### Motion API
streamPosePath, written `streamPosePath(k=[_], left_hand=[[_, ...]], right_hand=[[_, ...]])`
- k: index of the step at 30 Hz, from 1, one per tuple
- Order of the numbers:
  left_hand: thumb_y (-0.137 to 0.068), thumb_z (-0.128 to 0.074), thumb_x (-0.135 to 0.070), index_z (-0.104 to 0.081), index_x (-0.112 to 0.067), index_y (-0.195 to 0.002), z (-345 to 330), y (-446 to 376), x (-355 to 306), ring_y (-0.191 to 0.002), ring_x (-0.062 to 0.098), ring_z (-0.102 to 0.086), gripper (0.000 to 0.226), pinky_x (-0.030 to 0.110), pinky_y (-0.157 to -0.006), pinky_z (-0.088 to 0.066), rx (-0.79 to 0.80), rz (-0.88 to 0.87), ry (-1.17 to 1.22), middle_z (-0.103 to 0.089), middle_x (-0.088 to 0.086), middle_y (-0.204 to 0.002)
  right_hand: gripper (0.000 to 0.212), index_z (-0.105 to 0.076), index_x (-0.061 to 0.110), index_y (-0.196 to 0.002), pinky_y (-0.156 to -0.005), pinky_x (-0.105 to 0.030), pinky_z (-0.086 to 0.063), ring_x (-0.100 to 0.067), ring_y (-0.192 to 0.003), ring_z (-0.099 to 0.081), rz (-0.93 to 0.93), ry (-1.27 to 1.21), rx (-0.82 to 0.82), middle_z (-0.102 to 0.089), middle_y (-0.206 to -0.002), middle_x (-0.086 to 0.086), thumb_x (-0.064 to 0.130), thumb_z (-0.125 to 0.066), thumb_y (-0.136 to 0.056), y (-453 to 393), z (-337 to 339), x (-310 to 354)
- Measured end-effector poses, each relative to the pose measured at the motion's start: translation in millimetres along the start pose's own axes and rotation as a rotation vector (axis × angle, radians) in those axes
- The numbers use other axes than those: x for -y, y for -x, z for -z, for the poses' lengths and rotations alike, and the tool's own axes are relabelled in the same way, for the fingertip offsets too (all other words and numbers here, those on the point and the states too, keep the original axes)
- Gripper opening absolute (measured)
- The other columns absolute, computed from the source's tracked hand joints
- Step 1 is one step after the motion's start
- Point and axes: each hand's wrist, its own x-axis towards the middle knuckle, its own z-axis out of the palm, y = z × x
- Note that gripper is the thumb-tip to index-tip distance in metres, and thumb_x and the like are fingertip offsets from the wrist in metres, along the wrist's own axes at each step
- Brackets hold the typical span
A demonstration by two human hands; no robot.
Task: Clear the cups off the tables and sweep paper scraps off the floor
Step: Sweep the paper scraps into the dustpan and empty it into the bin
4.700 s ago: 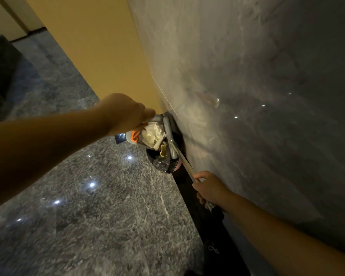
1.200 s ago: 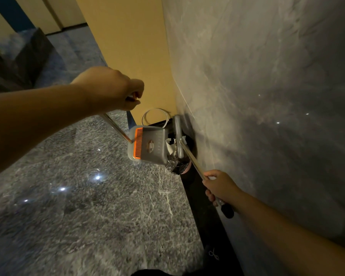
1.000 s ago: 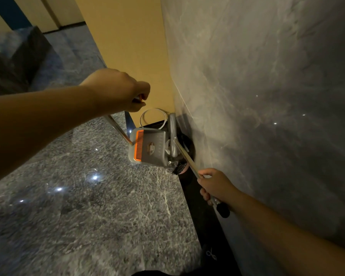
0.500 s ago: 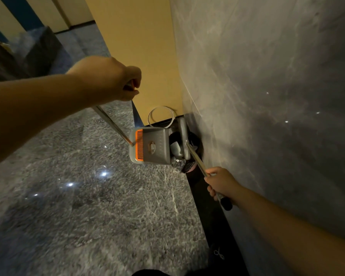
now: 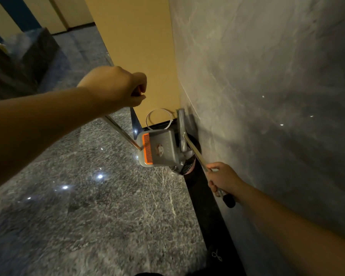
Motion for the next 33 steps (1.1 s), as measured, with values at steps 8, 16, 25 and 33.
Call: streamPosePath(k=[8,16,25,33], left_hand=[[-0.097,-0.052,-0.037,-0.053,-0.017,-0.115,-27.9,-11.0,-29.9,-0.069,0.025,-0.059,0.027,0.029,-0.056,-0.045,0.029,-0.061,-0.058,-0.067,0.009,-0.089],[-0.1,-0.047,-0.036,-0.052,-0.015,-0.115,-49.4,-7.6,-32.7,-0.068,0.029,-0.06,0.027,0.031,-0.056,-0.049,0.011,-0.042,-0.098,-0.066,0.009,-0.09],[-0.093,-0.059,-0.028,-0.057,-0.009,-0.111,-12.9,8.2,5.4,-0.059,0.026,-0.053,0.026,0.036,-0.058,-0.052,-0.114,-0.037,-0.043,-0.054,0.006,-0.072],[-0.091,-0.06,-0.031,-0.054,-0.013,-0.113,1.8,34.3,40.1,-0.064,0.023,-0.05,0.03,0.035,-0.058,-0.045,-0.119,0.047,-0.05,-0.047,0.004,-0.073]], right_hand=[[0.027,-0.052,0.008,-0.122,-0.033,-0.019,-0.037,-0.01,-0.033,-0.047,-0.035,0.001,-0.033,-0.054,-0.065,-0.009,0.003,-0.05,-0.095,4.7,-2.4,-15.2],[0.038,-0.047,0.009,-0.133,-0.034,-0.019,-0.037,-0.01,-0.034,-0.047,-0.067,-0.039,-0.043,-0.055,-0.066,-0.008,0.003,-0.049,-0.096,6.5,2.5,-16.8],[0.019,-0.054,0.019,-0.089,-0.034,-0.018,-0.037,-0.01,-0.032,-0.046,-0.008,-0.034,-0.04,-0.053,-0.055,-0.008,0.002,-0.048,-0.095,3.1,-7.4,-5.1],[0.028,-0.054,0.022,-0.078,-0.035,-0.018,-0.037,-0.013,-0.037,-0.045,-0.043,-0.054,-0.007,-0.051,-0.054,-0.01,0.002,-0.047,-0.096,1.4,-26.1,-2.4]])
